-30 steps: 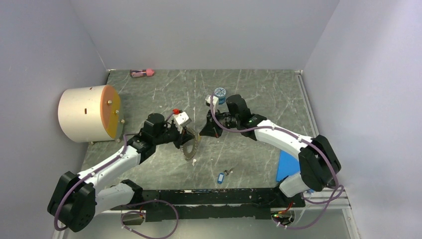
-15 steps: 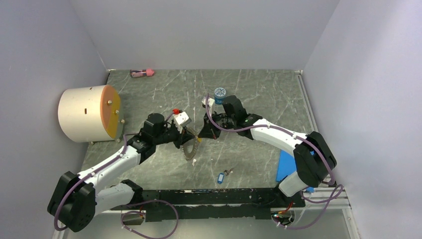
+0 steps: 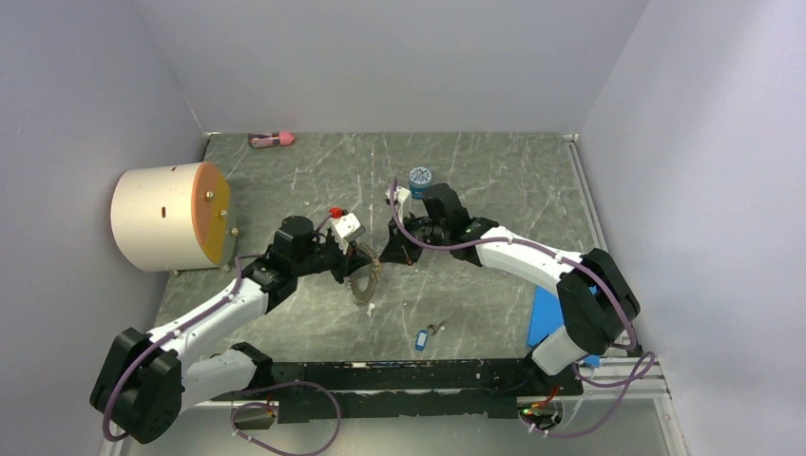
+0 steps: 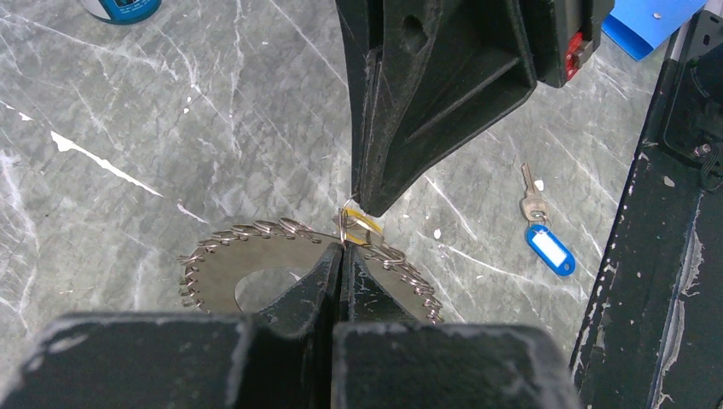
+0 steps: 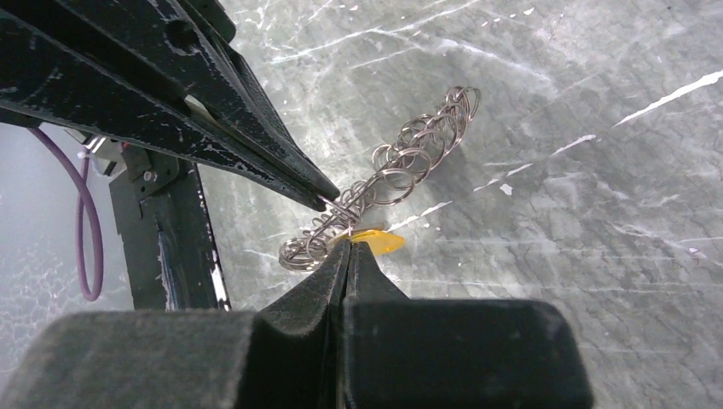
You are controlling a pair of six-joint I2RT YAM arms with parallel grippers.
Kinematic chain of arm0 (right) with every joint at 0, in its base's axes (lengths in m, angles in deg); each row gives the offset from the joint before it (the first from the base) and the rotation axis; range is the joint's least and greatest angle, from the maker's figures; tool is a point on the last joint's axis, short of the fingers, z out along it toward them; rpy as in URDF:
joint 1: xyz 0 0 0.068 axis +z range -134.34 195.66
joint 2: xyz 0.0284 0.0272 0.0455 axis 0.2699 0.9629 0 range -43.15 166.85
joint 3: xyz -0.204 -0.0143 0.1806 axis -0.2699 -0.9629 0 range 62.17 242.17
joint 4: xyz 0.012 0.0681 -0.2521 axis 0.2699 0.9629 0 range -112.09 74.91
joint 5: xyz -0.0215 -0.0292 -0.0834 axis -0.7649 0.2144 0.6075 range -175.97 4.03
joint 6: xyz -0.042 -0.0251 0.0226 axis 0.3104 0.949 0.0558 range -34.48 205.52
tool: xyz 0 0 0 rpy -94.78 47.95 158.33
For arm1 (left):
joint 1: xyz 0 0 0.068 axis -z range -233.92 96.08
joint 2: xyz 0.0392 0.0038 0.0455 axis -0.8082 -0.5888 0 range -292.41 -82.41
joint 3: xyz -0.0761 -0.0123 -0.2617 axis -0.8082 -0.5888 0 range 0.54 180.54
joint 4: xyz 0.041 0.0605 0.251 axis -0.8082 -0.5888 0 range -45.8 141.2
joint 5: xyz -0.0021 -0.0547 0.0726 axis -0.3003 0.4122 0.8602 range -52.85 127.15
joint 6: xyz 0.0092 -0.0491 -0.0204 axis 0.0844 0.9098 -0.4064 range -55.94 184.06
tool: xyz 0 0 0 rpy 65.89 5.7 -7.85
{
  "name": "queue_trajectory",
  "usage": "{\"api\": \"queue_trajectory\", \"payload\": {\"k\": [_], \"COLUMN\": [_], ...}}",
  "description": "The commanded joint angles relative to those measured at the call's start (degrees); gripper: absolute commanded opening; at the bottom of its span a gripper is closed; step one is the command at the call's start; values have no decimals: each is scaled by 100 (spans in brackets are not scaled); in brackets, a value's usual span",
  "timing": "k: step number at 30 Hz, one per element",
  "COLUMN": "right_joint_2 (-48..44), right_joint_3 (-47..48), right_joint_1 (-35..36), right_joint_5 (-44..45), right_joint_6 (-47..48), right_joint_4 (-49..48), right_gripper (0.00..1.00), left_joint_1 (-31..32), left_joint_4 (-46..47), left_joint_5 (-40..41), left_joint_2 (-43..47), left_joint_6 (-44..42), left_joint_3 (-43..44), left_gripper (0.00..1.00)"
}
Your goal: Put the keys on the keyring
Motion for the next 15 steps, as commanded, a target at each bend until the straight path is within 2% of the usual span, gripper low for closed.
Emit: {"api": "queue_trajectory", "payload": {"k": [1, 15], "right_joint_2": [76, 120], "right_joint_3": [99, 27], "right_joint_1": [5, 7], "right_joint_5": [188, 81], "right_joint_6": [-121, -138], "right_joint_4": [-105, -188], "right_gripper": [0, 0], "left_joint_1": [16, 17], "left_joint_4": [222, 564], "left_joint_5": [-158, -145], "left_joint_2": [201, 450], "left_joint_6": [44, 188], "left_joint_3": [57, -182], "left_gripper": [3, 2]}}
